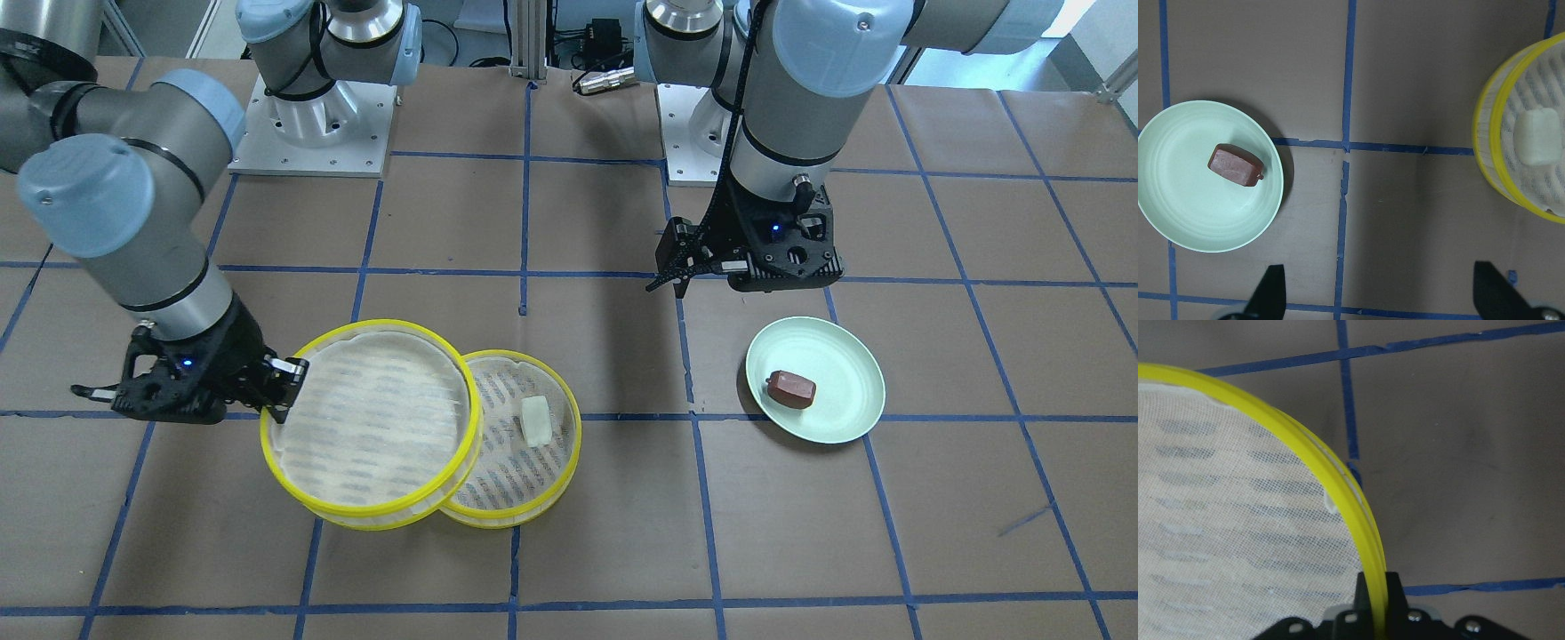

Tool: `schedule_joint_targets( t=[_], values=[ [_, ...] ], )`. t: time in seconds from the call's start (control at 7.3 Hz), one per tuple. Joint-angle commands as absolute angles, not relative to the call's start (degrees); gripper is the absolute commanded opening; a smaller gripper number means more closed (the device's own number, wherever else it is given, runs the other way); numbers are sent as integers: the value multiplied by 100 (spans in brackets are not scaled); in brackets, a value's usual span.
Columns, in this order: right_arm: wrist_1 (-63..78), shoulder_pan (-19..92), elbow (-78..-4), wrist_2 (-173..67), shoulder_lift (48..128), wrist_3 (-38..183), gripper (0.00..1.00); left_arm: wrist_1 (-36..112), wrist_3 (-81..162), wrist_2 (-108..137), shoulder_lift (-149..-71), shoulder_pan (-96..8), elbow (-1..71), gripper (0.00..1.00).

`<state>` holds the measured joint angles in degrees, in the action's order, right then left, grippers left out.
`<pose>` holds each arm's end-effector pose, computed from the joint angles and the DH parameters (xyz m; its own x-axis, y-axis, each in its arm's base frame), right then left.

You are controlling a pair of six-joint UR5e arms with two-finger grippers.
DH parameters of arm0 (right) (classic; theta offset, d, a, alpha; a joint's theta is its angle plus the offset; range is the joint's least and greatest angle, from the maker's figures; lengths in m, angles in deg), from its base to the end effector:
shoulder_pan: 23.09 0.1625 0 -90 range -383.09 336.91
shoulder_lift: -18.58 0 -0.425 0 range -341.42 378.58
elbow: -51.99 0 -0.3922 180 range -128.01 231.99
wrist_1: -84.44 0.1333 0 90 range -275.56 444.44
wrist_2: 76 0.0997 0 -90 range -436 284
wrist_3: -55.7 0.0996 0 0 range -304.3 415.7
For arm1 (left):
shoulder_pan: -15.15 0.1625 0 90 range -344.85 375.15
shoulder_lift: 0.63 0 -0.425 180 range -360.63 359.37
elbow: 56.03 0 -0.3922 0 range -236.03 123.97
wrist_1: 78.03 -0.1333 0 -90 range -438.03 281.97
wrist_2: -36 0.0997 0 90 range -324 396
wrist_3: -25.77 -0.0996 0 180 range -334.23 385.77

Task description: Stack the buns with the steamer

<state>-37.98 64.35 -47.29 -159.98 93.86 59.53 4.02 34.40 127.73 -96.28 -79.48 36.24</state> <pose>0.1177 -0.5853 0.3306 -0.9890 0.0950 -0.1133 0.1105 0.9841 -0.1392 -0.1727 -0.5178 0.4319 -0.9971 -0.0698 -0.0298 -0.0697 0.9976 -0.0050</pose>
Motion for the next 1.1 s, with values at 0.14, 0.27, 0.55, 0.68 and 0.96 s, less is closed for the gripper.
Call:
schedule_joint_targets(
  t=[0.14,0.27,0.55,0.68,0.96],
  values=[
    [-3702,7216,-4627,-16667,8996,6466,3,389,3464,12741,-9660,-7994,3634,100],
    [-3711,7235,-4688,-16662,8960,6528,3,363,3595,12741,-9678,-8073,3634,100],
    [-3737,7306,-4663,-16661,8942,6765,4,345,3658,12749,-9696,-8136,3634,100],
    [-3746,7367,-4680,-16662,8968,6809,4,345,3658,12741,-9696,-8136,3634,100],
    [-3807,7464,-4671,-16609,8977,7098,4,345,3658,12750,-9696,-8136,3626,100]
  ],
)
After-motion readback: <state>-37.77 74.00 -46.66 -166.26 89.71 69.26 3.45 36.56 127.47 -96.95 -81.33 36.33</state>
